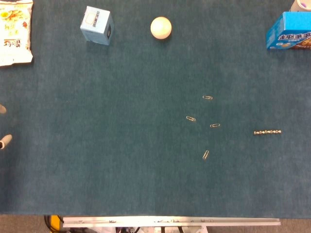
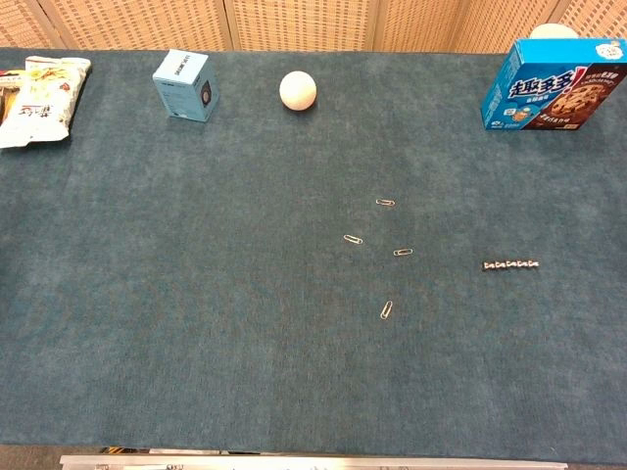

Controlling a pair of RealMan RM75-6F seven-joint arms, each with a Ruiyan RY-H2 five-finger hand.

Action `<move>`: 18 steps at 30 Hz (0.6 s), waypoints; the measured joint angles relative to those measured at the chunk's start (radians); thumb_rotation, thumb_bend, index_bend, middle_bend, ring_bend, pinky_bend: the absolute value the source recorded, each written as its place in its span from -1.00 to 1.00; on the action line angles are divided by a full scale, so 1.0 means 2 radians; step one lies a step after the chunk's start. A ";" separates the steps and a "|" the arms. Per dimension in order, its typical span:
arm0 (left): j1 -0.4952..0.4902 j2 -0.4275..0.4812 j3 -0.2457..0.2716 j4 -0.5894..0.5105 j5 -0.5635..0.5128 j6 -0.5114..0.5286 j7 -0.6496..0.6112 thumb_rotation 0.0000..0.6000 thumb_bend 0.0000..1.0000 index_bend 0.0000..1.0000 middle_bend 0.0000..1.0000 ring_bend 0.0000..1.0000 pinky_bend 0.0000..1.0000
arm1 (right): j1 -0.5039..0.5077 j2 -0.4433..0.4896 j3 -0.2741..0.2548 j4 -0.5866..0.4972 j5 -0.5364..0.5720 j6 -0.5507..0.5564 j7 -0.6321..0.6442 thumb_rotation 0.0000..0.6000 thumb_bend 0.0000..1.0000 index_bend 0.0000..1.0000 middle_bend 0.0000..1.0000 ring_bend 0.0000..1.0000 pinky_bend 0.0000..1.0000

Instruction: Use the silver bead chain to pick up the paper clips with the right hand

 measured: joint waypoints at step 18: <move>0.012 0.027 0.010 -0.018 0.003 0.005 -0.027 1.00 -1.00 -0.19 -0.28 -0.39 -0.13 | 0.024 -0.014 -0.015 0.028 -0.039 -0.029 0.008 1.00 -1.00 -0.22 -0.52 -0.71 -0.54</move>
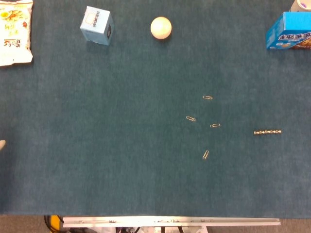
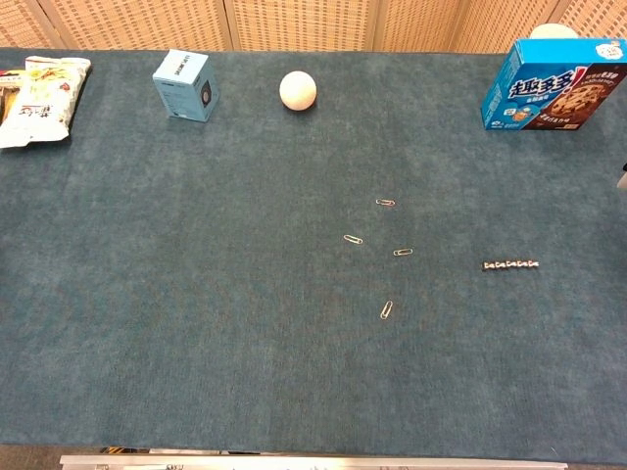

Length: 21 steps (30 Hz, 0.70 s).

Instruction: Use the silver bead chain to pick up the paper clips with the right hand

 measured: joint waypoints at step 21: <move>0.026 0.037 0.013 -0.018 0.030 0.041 -0.048 1.00 -1.00 -0.19 -0.28 -0.39 -0.13 | -0.004 -0.075 -0.015 0.086 -0.037 0.022 -0.075 1.00 -0.60 -0.08 -0.80 -0.98 -0.75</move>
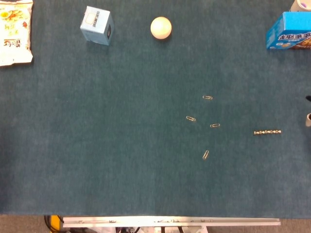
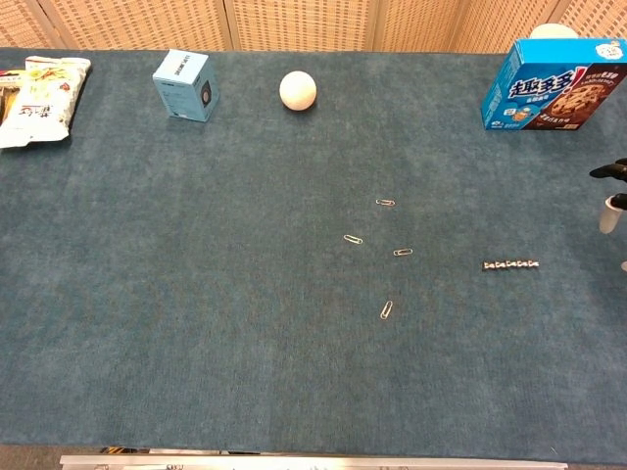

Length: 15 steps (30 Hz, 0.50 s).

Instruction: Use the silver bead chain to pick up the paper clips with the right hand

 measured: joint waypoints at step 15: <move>0.003 0.008 0.001 0.002 0.003 -0.002 -0.019 1.00 -1.00 -0.19 -0.28 -0.39 -0.13 | -0.004 -0.063 0.001 0.044 0.024 -0.010 -0.025 1.00 -0.53 -0.08 -0.91 -1.00 -0.89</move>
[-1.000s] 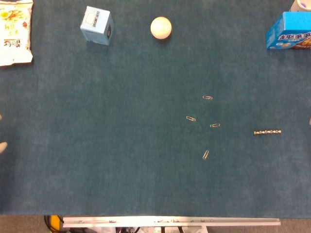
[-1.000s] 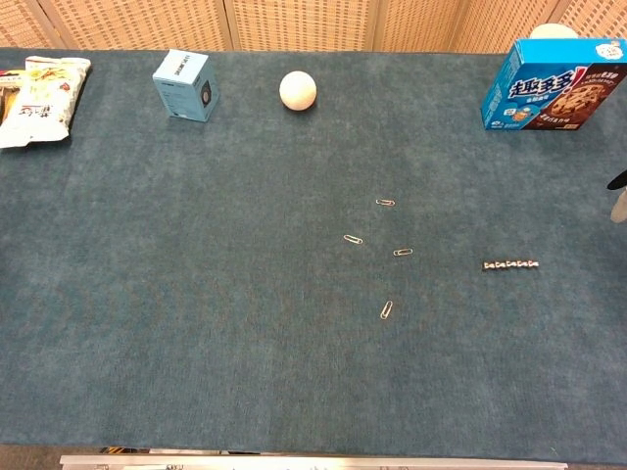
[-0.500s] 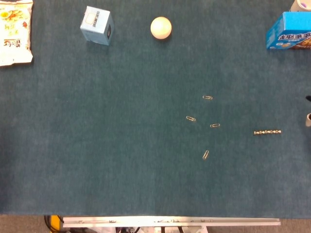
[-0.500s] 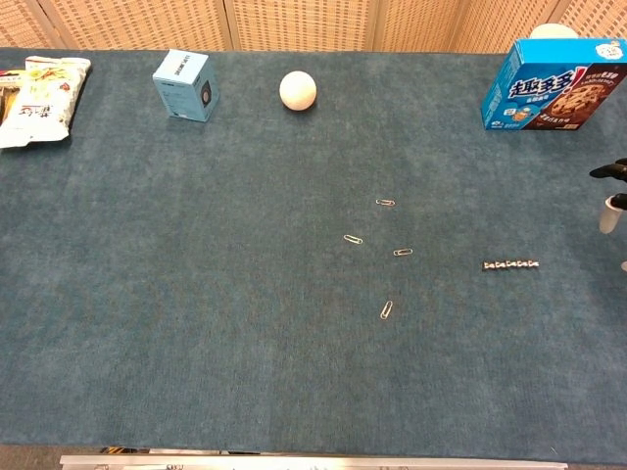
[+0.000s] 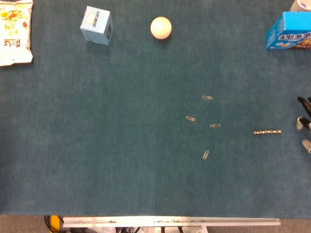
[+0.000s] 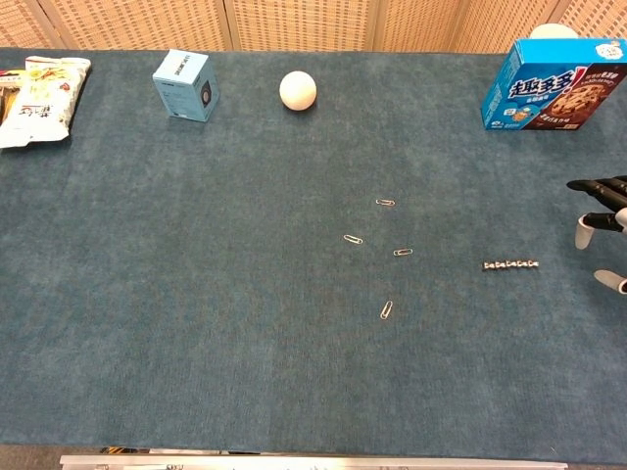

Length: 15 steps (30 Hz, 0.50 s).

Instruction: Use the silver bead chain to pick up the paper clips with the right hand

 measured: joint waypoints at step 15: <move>-0.002 0.002 -0.001 0.000 -0.004 -0.009 -0.002 1.00 -1.00 -0.19 -0.28 -0.39 -0.13 | -0.005 -0.038 0.018 -0.014 0.044 -0.005 -0.009 1.00 -0.46 -0.03 -0.88 -1.00 -0.89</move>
